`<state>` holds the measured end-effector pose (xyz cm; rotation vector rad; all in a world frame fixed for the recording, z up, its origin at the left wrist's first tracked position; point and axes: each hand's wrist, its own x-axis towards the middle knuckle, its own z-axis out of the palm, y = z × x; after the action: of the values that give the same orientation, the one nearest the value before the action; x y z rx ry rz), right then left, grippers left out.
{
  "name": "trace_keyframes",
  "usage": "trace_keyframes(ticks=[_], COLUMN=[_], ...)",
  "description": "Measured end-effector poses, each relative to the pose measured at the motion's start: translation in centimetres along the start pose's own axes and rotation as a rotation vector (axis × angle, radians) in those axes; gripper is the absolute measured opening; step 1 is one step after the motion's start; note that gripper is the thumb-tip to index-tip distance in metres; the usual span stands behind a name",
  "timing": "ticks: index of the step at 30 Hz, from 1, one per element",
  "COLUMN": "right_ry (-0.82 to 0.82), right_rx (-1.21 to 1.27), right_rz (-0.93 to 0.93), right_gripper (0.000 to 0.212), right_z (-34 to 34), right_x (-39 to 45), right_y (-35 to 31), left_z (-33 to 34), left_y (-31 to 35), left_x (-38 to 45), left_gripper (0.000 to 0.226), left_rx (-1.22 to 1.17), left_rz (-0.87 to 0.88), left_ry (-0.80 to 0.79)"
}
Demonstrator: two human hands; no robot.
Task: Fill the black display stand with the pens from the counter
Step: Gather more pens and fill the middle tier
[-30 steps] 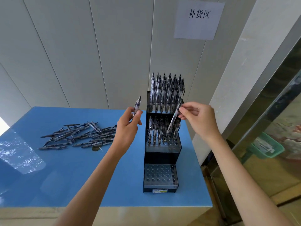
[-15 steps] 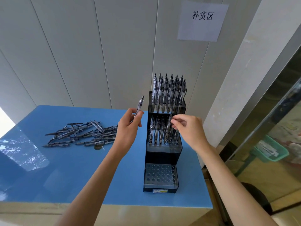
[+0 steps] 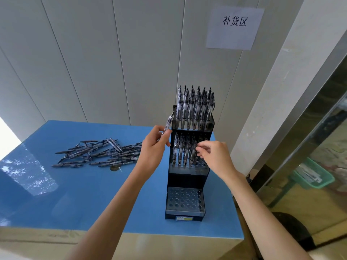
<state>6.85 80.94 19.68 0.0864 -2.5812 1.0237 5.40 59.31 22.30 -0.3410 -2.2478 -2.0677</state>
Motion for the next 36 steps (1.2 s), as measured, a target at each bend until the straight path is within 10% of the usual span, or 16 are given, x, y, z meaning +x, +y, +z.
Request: trace_keyframes(ticks=[8, 23, 36], right_ry=[-0.026, -0.001, 0.16], right_rx=[-0.022, 0.79, 0.213], right_rz=[-0.012, 0.143, -0.074], right_gripper=[0.011, 0.012, 0.01], right_z=[-1.6, -4.8, -6.1], right_x=[0.5, 1.8, 1.9], right_y=[-0.3, -5.1, -1.7], left_z=[0.4, 3.1, -2.0], left_y=[0.6, 2.1, 2.3], left_x=[0.0, 0.7, 0.6], left_gripper=[0.018, 0.018, 0.059], left_rx=[0.062, 0.56, 1.087], left_rz=[0.019, 0.362, 0.353], left_ry=[0.008, -0.041, -0.048])
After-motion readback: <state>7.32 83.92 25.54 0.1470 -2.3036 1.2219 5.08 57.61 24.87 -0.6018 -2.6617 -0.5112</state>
